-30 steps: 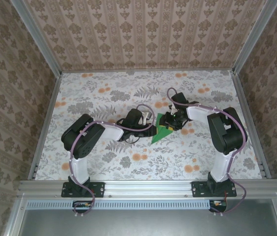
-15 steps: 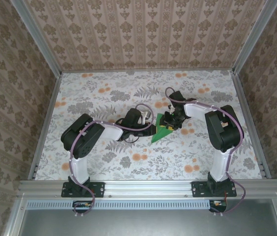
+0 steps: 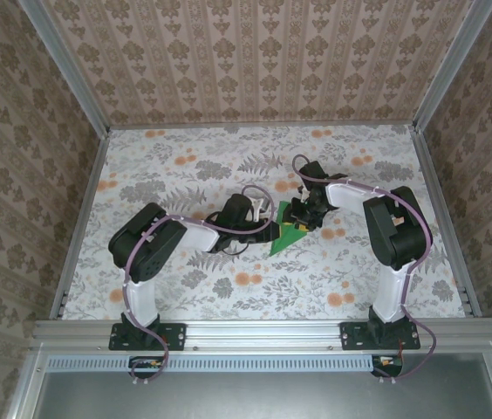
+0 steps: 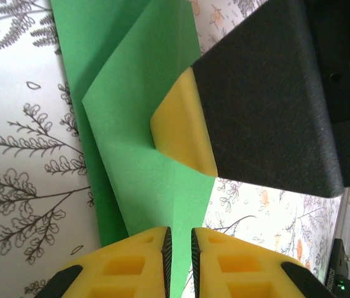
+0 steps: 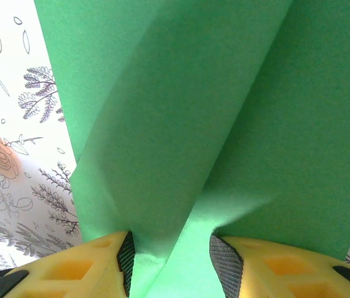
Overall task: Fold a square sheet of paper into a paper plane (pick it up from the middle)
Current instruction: Fourth fold the wing at the center of the table.
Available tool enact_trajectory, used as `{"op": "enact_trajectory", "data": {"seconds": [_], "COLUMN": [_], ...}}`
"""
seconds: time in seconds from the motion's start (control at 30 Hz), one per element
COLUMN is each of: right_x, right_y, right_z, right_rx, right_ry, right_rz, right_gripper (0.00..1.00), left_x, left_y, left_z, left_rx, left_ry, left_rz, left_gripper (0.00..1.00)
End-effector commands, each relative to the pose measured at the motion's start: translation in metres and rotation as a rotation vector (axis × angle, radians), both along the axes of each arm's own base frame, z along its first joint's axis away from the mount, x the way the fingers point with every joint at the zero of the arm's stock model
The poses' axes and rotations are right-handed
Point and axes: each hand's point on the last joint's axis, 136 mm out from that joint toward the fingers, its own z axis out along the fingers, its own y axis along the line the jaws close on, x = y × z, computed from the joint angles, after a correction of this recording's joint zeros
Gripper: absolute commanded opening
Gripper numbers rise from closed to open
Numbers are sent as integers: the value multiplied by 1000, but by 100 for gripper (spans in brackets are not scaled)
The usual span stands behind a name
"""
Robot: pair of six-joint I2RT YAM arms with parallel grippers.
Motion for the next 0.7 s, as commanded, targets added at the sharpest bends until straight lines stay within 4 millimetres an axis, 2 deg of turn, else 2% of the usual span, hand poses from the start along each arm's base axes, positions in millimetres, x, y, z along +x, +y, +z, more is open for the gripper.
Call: {"op": "enact_trajectory", "data": {"seconds": [0.0, 0.27, 0.67], "right_x": [-45, -49, -51], "right_y": [-39, -44, -45], "right_z": [-69, -73, -80], "right_rx": [-229, -255, -263], "right_ry": [183, 196, 212], "right_rz": [-9, -19, -15], "right_gripper": [47, 46, 47], "left_x": [-1, 2, 6], "left_y": [-3, 4, 10], "left_z": [3, -6, -8], "left_rx": [25, 79, 111], "left_ry": [-9, -2, -10], "left_rz": [-13, 14, 43], "left_gripper": [19, 17, 16]}}
